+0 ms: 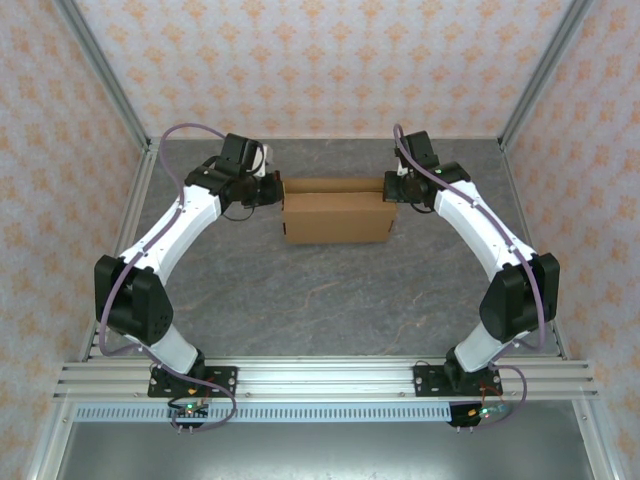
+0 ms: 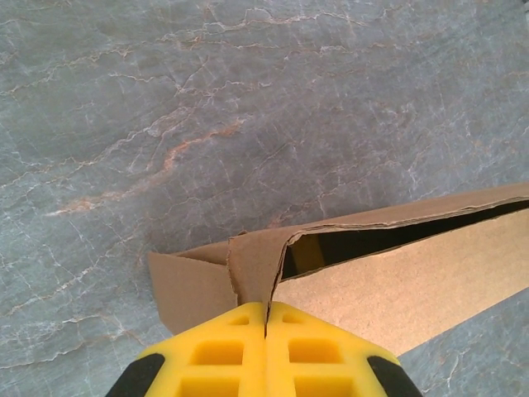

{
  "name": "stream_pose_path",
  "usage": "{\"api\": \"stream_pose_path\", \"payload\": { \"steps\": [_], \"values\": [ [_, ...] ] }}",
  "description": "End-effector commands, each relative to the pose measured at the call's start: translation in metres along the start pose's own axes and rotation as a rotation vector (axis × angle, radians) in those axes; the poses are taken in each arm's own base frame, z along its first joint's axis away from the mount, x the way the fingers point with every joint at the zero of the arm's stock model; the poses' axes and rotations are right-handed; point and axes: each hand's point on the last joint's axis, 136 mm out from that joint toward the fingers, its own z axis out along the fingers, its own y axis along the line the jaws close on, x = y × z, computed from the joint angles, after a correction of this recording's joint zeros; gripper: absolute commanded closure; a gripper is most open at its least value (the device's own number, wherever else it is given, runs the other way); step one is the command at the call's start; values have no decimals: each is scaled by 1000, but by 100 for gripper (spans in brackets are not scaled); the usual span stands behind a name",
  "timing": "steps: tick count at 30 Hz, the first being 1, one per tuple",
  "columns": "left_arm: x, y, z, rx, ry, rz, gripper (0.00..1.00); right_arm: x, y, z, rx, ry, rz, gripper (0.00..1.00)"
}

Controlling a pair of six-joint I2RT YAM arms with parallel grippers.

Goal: Fold the paper box

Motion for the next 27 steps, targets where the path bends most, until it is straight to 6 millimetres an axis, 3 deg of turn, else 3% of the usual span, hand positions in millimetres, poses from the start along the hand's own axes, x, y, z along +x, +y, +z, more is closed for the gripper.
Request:
{"api": "stream_pose_path", "payload": {
  "steps": [1,10,20,27],
  "values": [
    [-11,-13,1,66,-17,-35,100,39,-2,16,24,137,-34,99],
    [-10,-16,5,107,-39,-94,100,38,0,16,17,133,-33,99],
    [-5,-3,6,58,-64,-122,100,38,0,16,24,132,-37,99],
    [11,10,9,15,-61,-65,100,38,-3,15,40,127,-38,99]
  ]
}}
